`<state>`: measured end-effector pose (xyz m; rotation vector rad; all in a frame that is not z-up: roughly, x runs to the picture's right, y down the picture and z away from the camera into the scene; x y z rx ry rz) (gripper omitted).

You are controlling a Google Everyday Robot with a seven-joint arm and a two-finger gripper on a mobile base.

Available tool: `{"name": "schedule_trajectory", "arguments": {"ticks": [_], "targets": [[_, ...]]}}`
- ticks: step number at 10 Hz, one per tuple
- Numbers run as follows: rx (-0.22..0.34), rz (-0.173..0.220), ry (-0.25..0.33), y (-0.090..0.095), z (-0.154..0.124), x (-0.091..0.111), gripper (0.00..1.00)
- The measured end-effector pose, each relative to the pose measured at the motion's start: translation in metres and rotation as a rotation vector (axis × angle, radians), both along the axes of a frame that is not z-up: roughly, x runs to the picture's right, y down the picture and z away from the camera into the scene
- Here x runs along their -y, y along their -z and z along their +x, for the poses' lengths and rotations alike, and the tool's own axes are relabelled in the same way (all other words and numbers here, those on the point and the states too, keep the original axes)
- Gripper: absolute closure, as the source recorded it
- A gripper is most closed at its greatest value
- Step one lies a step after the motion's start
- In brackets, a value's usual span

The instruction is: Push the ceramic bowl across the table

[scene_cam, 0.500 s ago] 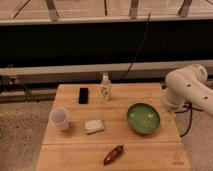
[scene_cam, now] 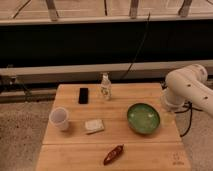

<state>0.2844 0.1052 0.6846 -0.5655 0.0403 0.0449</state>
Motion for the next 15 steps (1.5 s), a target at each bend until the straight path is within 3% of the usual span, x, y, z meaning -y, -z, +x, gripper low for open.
{"name": "schedule_trajectory", "arguments": {"ticks": [10, 13, 15], "targets": [[0.0, 0.001, 0.001, -0.001, 0.0, 0.0, 0.2], [0.004, 0.002, 0.006, -0.025, -0.003, -0.009, 0.2], [0.005, 0.003, 0.007, -0.029, -0.003, -0.008, 0.2]]}}
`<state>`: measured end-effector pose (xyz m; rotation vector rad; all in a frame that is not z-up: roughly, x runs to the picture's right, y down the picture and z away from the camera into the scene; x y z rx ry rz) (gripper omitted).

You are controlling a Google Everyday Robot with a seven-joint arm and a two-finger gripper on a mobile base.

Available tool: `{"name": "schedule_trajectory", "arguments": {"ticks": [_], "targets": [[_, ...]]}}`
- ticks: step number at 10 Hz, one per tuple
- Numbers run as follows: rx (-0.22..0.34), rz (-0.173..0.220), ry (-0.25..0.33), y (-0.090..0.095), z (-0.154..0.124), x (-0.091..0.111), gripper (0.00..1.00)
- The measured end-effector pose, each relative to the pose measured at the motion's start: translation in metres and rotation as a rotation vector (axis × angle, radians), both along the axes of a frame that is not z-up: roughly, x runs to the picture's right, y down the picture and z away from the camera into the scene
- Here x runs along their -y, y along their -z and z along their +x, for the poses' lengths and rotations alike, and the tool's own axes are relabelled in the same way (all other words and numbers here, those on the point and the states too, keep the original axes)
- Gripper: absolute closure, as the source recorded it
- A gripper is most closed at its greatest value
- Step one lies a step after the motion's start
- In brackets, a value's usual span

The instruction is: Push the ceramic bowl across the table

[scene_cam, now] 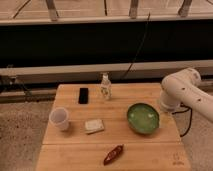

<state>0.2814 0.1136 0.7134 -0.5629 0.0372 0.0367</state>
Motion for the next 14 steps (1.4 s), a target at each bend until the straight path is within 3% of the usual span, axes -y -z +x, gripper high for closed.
{"name": "schedule_trajectory", "arguments": {"ticks": [14], "targets": [[0.007, -0.001, -0.028, -0.022, 0.008, -0.001, 0.2]]}}
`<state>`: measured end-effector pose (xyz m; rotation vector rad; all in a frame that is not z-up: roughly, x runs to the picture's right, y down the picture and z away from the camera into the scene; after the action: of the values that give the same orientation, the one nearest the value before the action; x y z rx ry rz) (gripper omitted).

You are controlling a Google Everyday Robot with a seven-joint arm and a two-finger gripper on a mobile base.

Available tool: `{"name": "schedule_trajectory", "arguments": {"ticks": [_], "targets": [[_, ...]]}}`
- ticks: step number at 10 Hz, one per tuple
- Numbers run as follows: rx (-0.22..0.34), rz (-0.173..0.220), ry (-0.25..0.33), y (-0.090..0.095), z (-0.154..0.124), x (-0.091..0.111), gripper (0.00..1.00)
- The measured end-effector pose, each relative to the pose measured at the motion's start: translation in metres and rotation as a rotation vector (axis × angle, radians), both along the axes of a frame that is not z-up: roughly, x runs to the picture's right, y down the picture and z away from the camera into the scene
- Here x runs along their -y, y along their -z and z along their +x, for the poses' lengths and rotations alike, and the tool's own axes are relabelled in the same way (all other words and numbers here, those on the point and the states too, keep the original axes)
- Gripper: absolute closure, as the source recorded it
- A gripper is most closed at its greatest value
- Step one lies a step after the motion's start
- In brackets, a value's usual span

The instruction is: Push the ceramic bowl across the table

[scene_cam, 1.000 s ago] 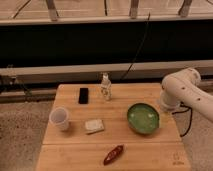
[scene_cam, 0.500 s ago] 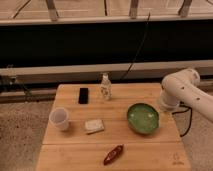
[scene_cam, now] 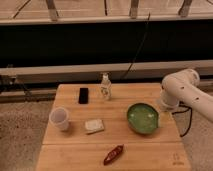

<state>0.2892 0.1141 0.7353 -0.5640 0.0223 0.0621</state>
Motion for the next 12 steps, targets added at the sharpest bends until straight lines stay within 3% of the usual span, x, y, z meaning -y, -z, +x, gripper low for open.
{"name": "schedule_trajectory", "arguments": {"ticks": [12], "targets": [[0.008, -0.003, -0.028, -0.013, 0.003, -0.002, 0.2]]}}
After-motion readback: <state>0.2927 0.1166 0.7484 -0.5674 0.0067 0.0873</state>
